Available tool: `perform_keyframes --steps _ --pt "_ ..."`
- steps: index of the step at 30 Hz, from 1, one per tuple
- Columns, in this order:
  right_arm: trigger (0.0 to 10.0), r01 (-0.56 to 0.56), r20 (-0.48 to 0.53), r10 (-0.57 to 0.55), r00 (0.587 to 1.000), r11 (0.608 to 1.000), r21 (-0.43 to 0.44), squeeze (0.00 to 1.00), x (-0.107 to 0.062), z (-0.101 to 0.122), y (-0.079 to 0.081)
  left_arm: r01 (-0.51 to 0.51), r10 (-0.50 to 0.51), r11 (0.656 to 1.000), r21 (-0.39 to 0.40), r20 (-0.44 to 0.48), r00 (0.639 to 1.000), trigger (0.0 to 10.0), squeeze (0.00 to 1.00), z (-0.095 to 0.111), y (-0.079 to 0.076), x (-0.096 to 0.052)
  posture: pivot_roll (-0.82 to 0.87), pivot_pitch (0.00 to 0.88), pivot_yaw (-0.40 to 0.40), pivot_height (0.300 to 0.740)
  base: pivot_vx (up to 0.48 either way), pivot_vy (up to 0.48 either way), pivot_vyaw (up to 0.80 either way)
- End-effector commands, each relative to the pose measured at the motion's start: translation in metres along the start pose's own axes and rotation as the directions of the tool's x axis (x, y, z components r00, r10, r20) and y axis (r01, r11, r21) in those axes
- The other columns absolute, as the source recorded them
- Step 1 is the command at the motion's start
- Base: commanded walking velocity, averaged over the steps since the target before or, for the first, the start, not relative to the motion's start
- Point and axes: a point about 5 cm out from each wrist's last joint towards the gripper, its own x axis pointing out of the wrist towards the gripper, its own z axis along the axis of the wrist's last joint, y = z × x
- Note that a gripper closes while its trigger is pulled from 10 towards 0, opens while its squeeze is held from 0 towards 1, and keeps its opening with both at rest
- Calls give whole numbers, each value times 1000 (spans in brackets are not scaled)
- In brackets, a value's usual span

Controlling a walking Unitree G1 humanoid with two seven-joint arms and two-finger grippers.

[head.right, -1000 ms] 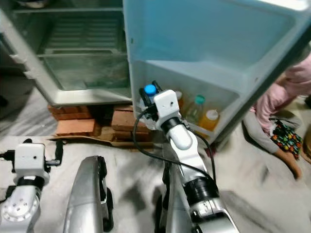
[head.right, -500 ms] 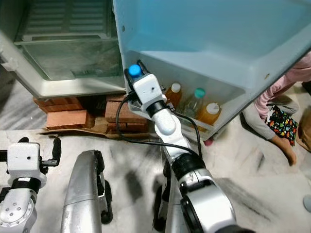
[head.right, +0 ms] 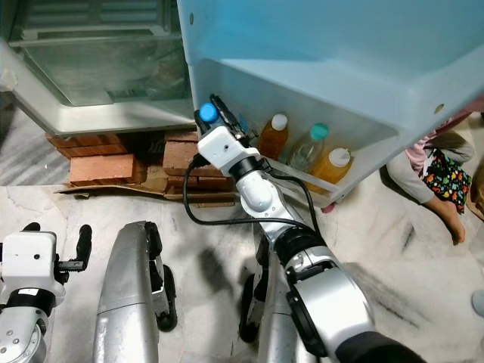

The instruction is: Restocking fridge

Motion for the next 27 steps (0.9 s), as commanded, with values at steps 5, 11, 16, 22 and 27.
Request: perform_keyframes --steps 5,11,16,22,27 --pt "10000 24 -243 18 970 986 167 0 -29 -41 10 21 -21 1000 7 -36 999 10000 0 -3 -1 -7 277 423 -55 549 0 0 0" --pt "10000 32 -267 23 963 979 201 0 -29 -44 8 27 -27 1000 7 -40 999 10000 0 -4 -3 -4 272 417 -54 549 0 0 0" --pt "10000 37 -237 24 971 967 252 1000 -23 -39 6 31 -31 999 10 -40 999 10000 0 -4 -3 -2 274 411 -50 549 0 0 0" --pt "10000 28 -142 13 990 959 283 1000 -9 -22 1 15 -14 1000 26 -31 999 10000 0 -3 -1 2 270 396 -52 549 0 0 0" --pt "10000 -26 12 24 1000 956 293 1000 8 5 -7 3 -2 1000 26 -18 1000 10000 0 -4 -2 11 251 363 -57 549 0 0 0"
